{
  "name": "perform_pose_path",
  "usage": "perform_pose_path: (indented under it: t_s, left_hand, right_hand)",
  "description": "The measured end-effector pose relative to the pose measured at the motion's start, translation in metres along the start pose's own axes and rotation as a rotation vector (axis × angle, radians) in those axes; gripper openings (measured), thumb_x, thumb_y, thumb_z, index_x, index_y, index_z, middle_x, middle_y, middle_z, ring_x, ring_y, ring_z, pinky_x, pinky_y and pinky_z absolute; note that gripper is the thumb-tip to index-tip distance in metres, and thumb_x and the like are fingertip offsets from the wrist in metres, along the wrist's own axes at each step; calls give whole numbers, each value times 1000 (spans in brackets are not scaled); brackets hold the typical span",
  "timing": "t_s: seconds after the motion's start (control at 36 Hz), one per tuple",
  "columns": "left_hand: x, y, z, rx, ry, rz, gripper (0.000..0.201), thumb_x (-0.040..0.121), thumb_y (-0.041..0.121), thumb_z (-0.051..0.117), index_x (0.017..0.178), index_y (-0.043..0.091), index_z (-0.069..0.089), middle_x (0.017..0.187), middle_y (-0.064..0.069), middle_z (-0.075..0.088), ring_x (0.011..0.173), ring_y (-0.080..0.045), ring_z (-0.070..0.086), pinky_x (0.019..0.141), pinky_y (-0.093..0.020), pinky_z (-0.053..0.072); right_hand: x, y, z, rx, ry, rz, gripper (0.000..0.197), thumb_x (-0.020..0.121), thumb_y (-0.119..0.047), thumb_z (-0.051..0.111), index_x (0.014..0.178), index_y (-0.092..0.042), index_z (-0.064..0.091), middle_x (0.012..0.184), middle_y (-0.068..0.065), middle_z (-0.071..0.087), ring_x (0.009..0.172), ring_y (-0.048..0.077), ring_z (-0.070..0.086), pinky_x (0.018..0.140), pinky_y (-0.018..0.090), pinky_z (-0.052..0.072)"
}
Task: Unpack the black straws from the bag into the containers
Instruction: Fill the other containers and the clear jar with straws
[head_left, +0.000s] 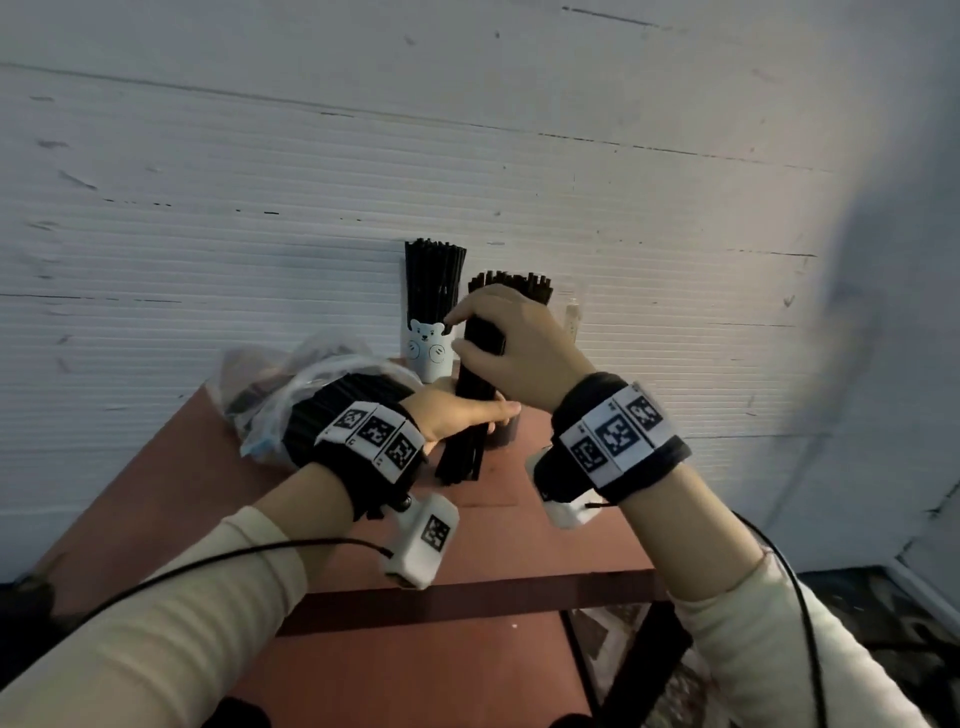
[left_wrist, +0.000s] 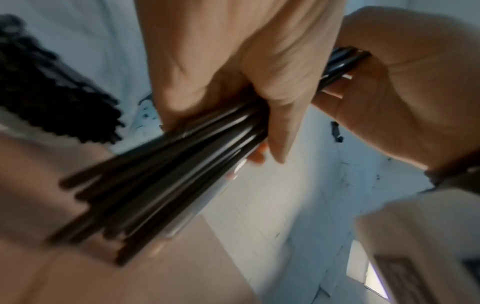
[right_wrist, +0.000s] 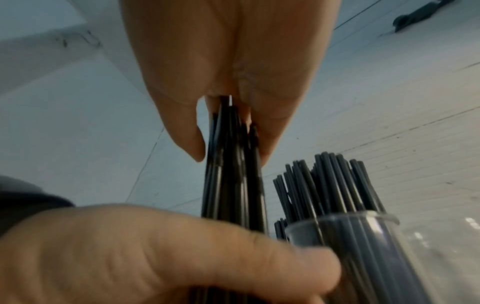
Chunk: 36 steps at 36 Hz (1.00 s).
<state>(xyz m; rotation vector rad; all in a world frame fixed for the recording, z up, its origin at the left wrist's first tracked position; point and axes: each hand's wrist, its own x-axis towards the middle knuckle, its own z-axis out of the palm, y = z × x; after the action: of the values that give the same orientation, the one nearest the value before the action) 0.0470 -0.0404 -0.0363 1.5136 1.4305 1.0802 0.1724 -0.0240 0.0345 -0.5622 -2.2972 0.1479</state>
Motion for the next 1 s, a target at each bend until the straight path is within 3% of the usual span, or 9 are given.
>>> perform_pose_path:
  t_s: [0.11,0.19,0.28,0.36,0.47,0.58,0.69,0.86,1.0]
  left_hand:
    - [-4,-2,0,-20,-57,-73,54,66,59,77,89,11,73,101,-6,72,105,-21,65,103,-35,46]
    - [-5,4,1,-30,-5,-42,31,91,36,63,75,10,64,85,-5,68,88,-16,64,82,-18,48]
    - [-12,14,-3,-74,37,70,29,94,24,60,67,13,59,77,-8,63,86,-21,65,93,-33,48]
    - [-20,26,-10,-48,-80,170,21,94,9,58,74,15,60,76,-6,61,73,-9,66,79,-23,54]
    - [-25,38,-11,135,-299,211,21,85,23,69,86,2,69,76,-6,69,74,-12,68,71,-24,53]
    - [-22,36,-9,177,-338,192,31,88,25,70,92,-5,68,88,-23,69,87,-28,70,83,-35,57]
    - [-14,36,-9,94,-286,179,49,76,35,79,101,-4,63,95,-24,68,88,-31,69,82,-41,57]
    - [4,38,-12,-32,333,329,102,56,27,94,125,30,18,115,-4,44,101,-11,51,83,-23,45]
    - [35,37,-16,5,308,179,141,44,45,93,144,40,-6,138,-2,25,132,-17,31,107,-31,29]
  right_hand:
    - [-1,-3,1,45,10,3,25,87,-11,63,112,-9,66,114,0,61,104,4,53,91,0,31]
    - [-2,-6,-3,58,18,10,53,86,-21,68,135,-12,50,132,3,51,122,11,46,104,14,34]
    - [-6,-9,-11,131,118,86,99,77,-36,78,151,-18,15,142,4,31,129,17,38,108,30,37]
    - [-10,-4,-16,134,34,209,111,66,-50,81,149,-25,12,132,-1,28,123,16,38,102,31,42]
    - [-14,4,-12,201,-160,187,65,70,-44,81,126,-24,54,101,-14,50,98,7,51,78,5,40]
    - [-12,3,-6,260,-192,183,10,82,-24,70,85,-15,67,76,-11,65,74,5,63,71,26,53]
    - [-3,5,-16,337,-103,192,18,84,-13,68,80,2,60,74,15,61,67,20,61,65,36,54]
    - [30,24,-60,448,195,277,11,87,-12,67,82,-3,61,63,-4,55,51,3,50,46,15,37]
    - [60,40,-79,475,316,329,15,82,-16,67,83,-3,60,66,8,51,57,21,45,43,24,31]
